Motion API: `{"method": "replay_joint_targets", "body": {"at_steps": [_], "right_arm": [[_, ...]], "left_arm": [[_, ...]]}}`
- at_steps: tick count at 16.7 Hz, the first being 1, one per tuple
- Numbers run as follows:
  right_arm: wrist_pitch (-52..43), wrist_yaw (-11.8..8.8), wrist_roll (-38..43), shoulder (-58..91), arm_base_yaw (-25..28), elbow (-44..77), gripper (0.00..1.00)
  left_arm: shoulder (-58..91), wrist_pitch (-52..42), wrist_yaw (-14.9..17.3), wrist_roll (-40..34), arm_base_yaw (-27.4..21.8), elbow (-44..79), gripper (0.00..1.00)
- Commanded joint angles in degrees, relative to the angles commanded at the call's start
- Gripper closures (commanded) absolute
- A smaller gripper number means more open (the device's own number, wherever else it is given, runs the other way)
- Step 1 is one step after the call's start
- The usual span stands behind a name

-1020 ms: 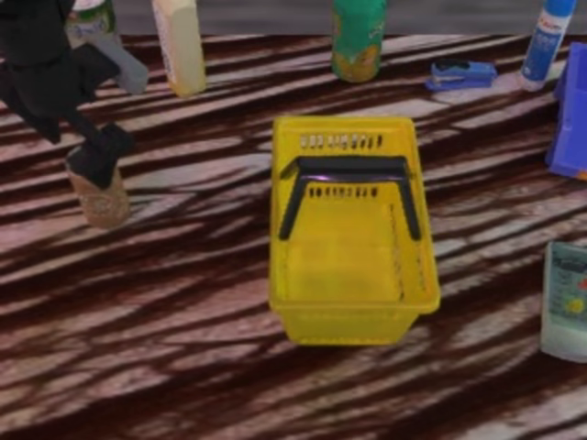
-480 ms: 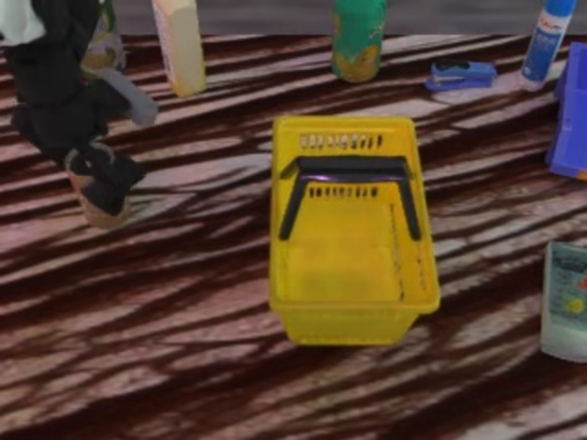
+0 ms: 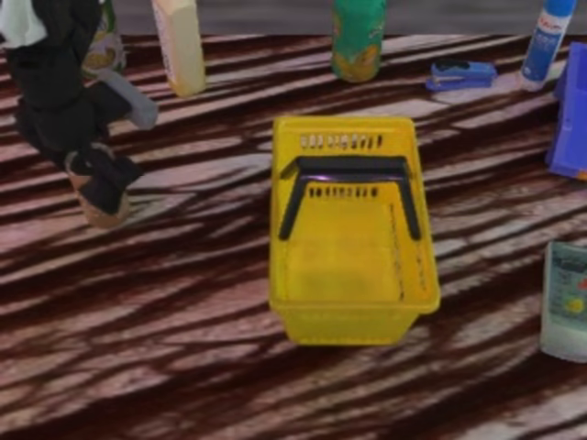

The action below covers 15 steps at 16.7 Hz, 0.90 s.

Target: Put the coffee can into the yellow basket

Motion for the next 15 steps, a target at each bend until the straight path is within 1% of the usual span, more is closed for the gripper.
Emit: {"method": "replay_joint_targets", "body": {"at_steps": [9, 10, 15], "right_arm": [[0.0, 0.0, 0.0, 0.0, 0.0, 0.0, 0.0], [0.0, 0.0, 0.0, 0.0, 0.0, 0.0, 0.0], [0.0, 0.0, 0.0, 0.0, 0.0, 0.0, 0.0]], "left_arm": [[0.0, 0.0, 0.0, 0.0, 0.0, 0.0, 0.98], [0.0, 0.0, 0.0, 0.0, 0.0, 0.0, 1.0], [0.0, 0.0, 0.0, 0.0, 0.0, 0.0, 1.0]]}}
